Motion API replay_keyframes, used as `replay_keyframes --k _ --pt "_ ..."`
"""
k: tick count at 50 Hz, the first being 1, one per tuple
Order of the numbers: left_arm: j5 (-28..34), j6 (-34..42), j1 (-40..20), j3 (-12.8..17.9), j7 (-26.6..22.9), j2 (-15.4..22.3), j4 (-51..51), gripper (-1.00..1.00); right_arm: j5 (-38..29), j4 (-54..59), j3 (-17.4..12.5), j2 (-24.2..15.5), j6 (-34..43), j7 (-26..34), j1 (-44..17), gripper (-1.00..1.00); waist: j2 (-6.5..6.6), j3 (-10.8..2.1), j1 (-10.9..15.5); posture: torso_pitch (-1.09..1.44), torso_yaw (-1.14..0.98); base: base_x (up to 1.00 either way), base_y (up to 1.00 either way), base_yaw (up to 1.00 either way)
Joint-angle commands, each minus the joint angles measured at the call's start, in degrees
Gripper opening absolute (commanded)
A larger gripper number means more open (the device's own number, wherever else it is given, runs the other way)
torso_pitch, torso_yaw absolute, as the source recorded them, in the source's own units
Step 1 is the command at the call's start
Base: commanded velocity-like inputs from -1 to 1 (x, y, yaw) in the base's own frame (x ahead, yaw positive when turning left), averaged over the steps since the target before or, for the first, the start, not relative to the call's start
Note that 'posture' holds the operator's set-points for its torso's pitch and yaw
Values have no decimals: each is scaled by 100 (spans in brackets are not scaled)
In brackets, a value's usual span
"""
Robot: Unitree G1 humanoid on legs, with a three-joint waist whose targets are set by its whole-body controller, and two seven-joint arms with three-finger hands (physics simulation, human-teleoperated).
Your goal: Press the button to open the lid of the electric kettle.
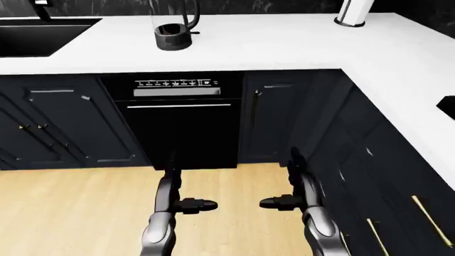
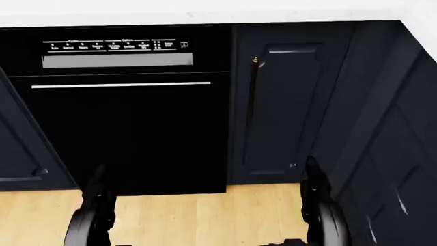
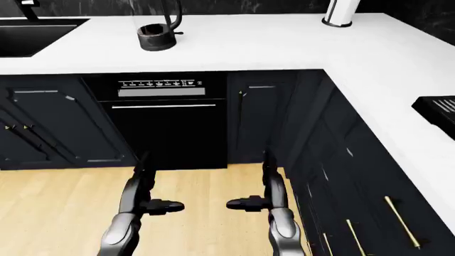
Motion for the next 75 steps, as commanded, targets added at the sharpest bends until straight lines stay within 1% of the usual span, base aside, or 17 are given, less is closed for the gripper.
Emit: replay_keyframes --k 1,3,4,5,7,8,11,16,22,27,32,39,48,54,59,66,75 --pt "-86 -363 -141 -23 -193 56 -546 100 52 -649 4 -37 -271 71 -146 100 -45 -5 -12 0 0 0 0 0" --pt "-199 -173 -142 11 -237 32 -709 100 58 -714 4 -32 -225 93 -138 100 -6 -358 45 0 0 0 0 0" --pt "-226 -124 -122 21 -238 27 -824 100 45 -743 2 -37 -198 95 -136 100 -7 -301 44 0 0 0 0 0" --pt "-234 -101 -119 25 -244 30 -851 100 45 -758 -2 -39 -186 101 -136 100 -34 -95 40 0 0 0 0 0" --pt "-245 -135 -113 40 -270 41 -891 100 37 -775 -28 -50 -148 98 -171 100 -44 -393 42 0 0 0 0 0" --pt "-294 -145 -119 61 -261 23 -937 100 17 -770 -14 -47 -175 110 -151 100 -44 -428 45 0 0 0 0 0" --pt "-280 -101 -98 40 -253 24 -1045 100 -16 -822 -20 -63 -146 134 -149 100 -37 -435 50 0 0 0 0 0" --pt "-395 627 -66 153 -206 73 -1926 100 -62 -1136 -107 -112 78 151 -222 100 -23 -472 43 0 0 0 0 0" --pt "-625 1500 -250 671 -88 258 -3049 100 139 -1974 -371 -236 915 158 -489 100 -13 -517 43 0 0 0 0 0" --pt "-810 2323 -503 1159 -52 495 -3939 100 349 -2914 -799 -515 1833 180 -882 100 1 -517 47 0 0 0 0 0" --pt "-917 2871 -714 1484 -33 676 -4490 100 573 -3107 -1187 -781 2213 131 -1240 100 -4 -477 46 0 0 0 0 0" --pt "-1083 3368 -980 1910 10 960 -4876 100 755 -3127 -1402 -1027 2391 51 -1467 100 -5 -422 41 0 0 0 0 0" --pt "-1271 3710 -1171 2167 102 1195 -5107 100 1200 -3355 -1898 -1564 2878 -184 -1926 100 3 -360 58 0 0 0 0 0" --pt "-1375 3851 -1240 2310 137 1316 -5211 100 1365 -3312 -2068 -1792 2945 -256 -2032 100 -22 -349 52 0 0 0 0 0" --pt "-1416 3871 -1239 2389 145 1371 -5241 100 1259 -3508 -2038 -1906 2992 -243 -2016 100 -29 -338 57 0 0 0 0 0" --pt "-1493 3913 -1266 2558 144 1483 -5246 100 1197 -3644 -2149 -2005 3113 -159 -2095 100 -13 -325 58 0 0 0 0 0" --pt "-1430 3890 -1246 2467 119 1470 -5199 100 1148 -3623 -2175 -2051 3062 -108 -2114 100 -22 -339 59 0 0 1 0 0"
